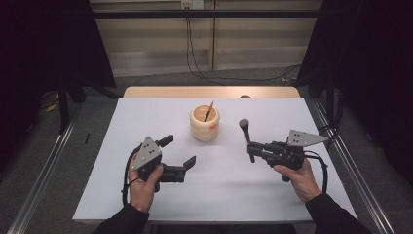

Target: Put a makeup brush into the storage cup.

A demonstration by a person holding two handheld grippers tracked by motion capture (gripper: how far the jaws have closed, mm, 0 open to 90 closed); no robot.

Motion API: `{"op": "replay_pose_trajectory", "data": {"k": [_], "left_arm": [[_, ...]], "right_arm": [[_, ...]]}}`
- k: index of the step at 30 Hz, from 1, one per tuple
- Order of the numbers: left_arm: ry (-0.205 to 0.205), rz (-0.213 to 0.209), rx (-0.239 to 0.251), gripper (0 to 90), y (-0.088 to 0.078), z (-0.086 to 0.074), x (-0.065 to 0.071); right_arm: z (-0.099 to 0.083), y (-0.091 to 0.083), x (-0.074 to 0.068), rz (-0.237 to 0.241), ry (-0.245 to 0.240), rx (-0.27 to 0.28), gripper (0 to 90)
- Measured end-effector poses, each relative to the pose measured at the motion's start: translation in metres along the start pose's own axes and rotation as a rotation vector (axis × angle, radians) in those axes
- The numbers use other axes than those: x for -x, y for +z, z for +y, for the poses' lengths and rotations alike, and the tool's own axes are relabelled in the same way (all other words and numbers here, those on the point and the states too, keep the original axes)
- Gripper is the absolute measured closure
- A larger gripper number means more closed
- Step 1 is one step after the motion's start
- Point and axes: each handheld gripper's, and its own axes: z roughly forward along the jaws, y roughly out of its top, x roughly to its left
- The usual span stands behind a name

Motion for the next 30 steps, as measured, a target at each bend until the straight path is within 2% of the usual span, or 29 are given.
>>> {"op": "replay_pose_trajectory", "data": {"k": [2,4,7,9,10,11,12,14,16,17,18,19,21,22,26,30], "left_arm": [[0.009,-0.022,0.002,2.1,0.003,0.003,0.000],[0.005,-0.007,0.011,2.0,0.006,0.005,0.002],[0.008,-0.038,0.021,1.7,0.013,0.009,0.006],[0.034,-0.026,0.004,1.7,0.017,0.013,0.008],[0.034,-0.030,0.012,1.9,0.019,0.014,0.009],[0.024,-0.030,0.013,2.0,0.021,0.015,0.011],[0.014,-0.063,0.011,2.2,0.024,0.015,0.011],[0.022,-0.060,0.012,2.2,0.027,0.016,0.014],[0.032,-0.067,0.011,2.2,0.029,0.019,0.016],[0.016,-0.066,0.023,2.2,0.032,0.021,0.017],[0.023,-0.066,0.020,2.4,0.033,0.023,0.018],[0.015,-0.088,0.021,2.5,0.035,0.025,0.018],[0.019,-0.073,0.023,2.5,0.038,0.030,0.019],[0.016,-0.090,0.027,2.8,0.040,0.032,0.020],[0.044,-0.075,0.044,5.1,0.049,0.037,0.026],[0.046,-0.112,0.043,5.5,0.056,0.039,0.032]], "right_arm": [[0.001,0.002,-0.001,-0.001,-0.002,-0.003,79.9],[0.003,0.004,-0.002,0.005,-0.008,0.001,79.9],[0.006,0.008,-0.002,0.012,-0.002,0.009,79.9],[0.006,0.010,-0.002,0.014,-0.006,0.011,79.9],[0.006,0.012,-0.003,0.015,-0.001,0.006,79.9],[0.006,0.013,-0.003,0.027,-0.016,-0.001,79.9],[0.005,0.015,-0.004,0.033,-0.027,-0.015,79.9],[0.003,0.018,-0.006,0.039,-0.023,-0.019,79.9],[0.003,0.019,-0.006,0.045,-0.021,-0.017,79.9],[0.003,0.020,-0.006,0.046,-0.019,-0.014,79.9],[0.003,0.021,-0.007,0.047,-0.013,-0.007,79.9],[0.004,0.022,-0.007,0.052,-0.005,-0.002,79.9],[0.004,0.024,-0.008,0.060,-0.006,0.003,79.9],[0.005,0.025,-0.009,0.063,-0.007,0.004,80.0],[0.005,0.029,-0.011,0.072,-0.008,0.003,79.9],[0.003,0.030,-0.011,0.073,-0.006,0.001,79.9]]}}
